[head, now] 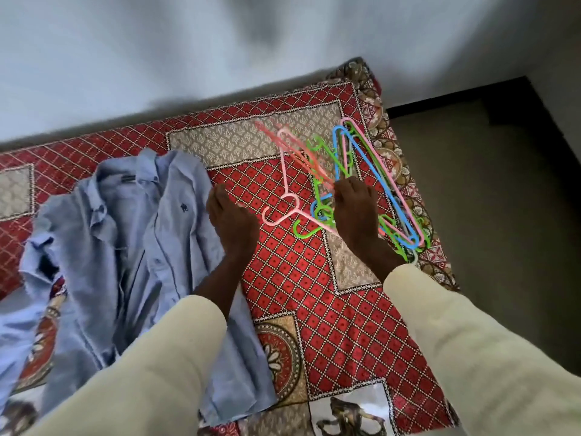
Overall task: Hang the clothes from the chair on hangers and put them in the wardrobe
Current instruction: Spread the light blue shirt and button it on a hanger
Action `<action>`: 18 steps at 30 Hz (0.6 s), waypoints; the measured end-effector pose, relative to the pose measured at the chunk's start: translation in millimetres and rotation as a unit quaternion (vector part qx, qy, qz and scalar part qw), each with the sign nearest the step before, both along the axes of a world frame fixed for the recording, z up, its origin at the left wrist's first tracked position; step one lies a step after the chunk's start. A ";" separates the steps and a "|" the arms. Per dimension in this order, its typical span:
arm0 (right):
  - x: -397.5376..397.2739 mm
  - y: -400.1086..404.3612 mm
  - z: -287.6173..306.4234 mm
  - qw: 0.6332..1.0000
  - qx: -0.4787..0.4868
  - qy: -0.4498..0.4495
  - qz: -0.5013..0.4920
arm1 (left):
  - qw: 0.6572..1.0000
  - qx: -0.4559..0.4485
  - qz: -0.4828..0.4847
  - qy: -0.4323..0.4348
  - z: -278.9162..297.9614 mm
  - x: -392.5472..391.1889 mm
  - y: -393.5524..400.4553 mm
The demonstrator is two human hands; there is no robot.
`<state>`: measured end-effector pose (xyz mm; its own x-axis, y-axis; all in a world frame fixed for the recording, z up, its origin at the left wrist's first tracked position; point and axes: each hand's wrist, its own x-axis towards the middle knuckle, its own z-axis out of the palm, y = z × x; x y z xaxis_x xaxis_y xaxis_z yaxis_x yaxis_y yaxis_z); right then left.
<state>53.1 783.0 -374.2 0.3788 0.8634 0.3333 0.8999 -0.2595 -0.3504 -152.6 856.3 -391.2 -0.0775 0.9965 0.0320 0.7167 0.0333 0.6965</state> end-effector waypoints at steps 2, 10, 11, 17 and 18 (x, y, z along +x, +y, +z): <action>-21.6 22.9 10.2 0.991 0.003 0.134 0.016 | 0.999 0.031 -0.031 0.032 9.7 -29.7 15.9; -156.6 110.6 10.9 0.904 -0.199 0.342 0.160 | 0.976 0.028 -0.167 0.140 16.5 -164.9 73.7; -177.5 120.1 7.8 0.903 -0.209 0.330 0.180 | 0.976 0.021 -0.169 0.132 15.3 -187.5 78.9; -304.7 169.7 -0.4 0.899 -0.238 0.306 0.204 | 0.998 -0.027 -0.022 0.043 4.9 -305.4 111.9; -321.5 177.3 -4.6 0.920 -0.200 0.281 0.185 | 0.998 -0.035 0.002 0.055 2.9 -318.5 119.4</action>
<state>-268.4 960.3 -378.9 0.0495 0.9789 -0.1981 0.6579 -0.1812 -0.7310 -471.1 975.7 -388.3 -0.0804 0.9963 -0.0295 0.7880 0.0816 0.6103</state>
